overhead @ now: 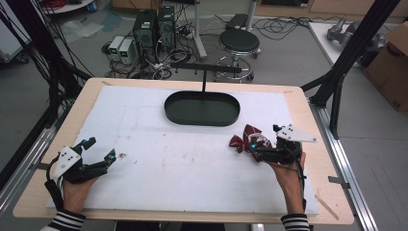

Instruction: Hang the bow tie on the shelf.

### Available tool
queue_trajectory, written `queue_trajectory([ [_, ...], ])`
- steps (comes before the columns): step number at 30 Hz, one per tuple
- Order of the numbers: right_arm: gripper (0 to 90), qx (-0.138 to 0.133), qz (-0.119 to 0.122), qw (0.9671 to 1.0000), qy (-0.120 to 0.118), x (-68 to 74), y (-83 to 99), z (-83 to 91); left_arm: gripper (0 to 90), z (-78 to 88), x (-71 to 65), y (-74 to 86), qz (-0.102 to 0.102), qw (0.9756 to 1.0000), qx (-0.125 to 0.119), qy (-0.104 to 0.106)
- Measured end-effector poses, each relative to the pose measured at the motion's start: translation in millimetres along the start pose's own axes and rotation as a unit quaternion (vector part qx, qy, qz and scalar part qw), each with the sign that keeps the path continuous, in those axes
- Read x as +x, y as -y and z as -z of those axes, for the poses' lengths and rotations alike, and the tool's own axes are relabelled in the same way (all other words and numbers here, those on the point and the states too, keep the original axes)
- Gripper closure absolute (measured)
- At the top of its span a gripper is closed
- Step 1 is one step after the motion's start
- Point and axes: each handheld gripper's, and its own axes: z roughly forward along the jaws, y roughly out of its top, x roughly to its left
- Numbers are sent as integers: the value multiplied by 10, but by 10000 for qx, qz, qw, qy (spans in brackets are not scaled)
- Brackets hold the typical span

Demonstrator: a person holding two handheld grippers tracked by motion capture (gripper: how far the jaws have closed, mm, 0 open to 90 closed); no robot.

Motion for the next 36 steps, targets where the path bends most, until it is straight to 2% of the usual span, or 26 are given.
queue_trajectory([
  [1, 49, 180, 115, 9997, 70, -43, -42, -34, 150, 0, -1, 0, 3, 10000, -6, 5],
  [3, 50, 352, 183, 9992, 109, -88, -73, -70, 150, 1, 0, 1, 2, 10000, -7, 3],
  [5, 61, 404, 223, 9989, 101, -113, -82, -86, 150, 2, 0, 1, 2, 10000, -12, 3],
  [6, 63, 576, 285, 9979, 117, -157, -95, -119, 150, 2, 0, 1, 4, 10000, -12, 4],
  [15, 64, 948, 157, 9953, 102, -326, -83, -254, 150, 0, 3, 0, 9, 10000, 1, 2],
  [16, 71, 1081, 130, 9939, 185, -367, -79, -289, 150, 0, 3, 0, 7, 10000, 3, 3],
  [18, 165, 1166, 104, 9930, 171, -407, -81, -312, 150, -5, 3, -1, 21, 10000, 13, 2],
  [20, 166, 1209, 144, 9923, 244, -434, -83, -343, 150, -9, 9, -3, 24, 10000, 52, 13],
  [23, 167, 1299, 46, 9912, 250, -466, -71, -381, 150, -9, 8, -3, 21, 10000, 51, 8],
  [26, 179, 1555, 17, 9876, 223, -528, -12, -473, 150, -9, 7, -3, 14, 10000, 53, 8],
  [27, 179, 1555, 17, 9876, 223, -528, -12, -473, 150, -9, 7, -3, 14, 10000, 53, 8],
  [28, 208, 1662, 16, 9859, 198, -550, 10, -506, 150, -9, 7, -3, 17, 10000, 52, 8],
  [35, 281, 1883, 37, 9819, 178, -587, 50, -563, 151, -11, 9, -3, 58, 10000, 45, 0],
  [36, 300, 1992, 74, 9798, 133, -604, 68, -580, 150, -11, 12, -2, 64, 10000, 44, 2],
])
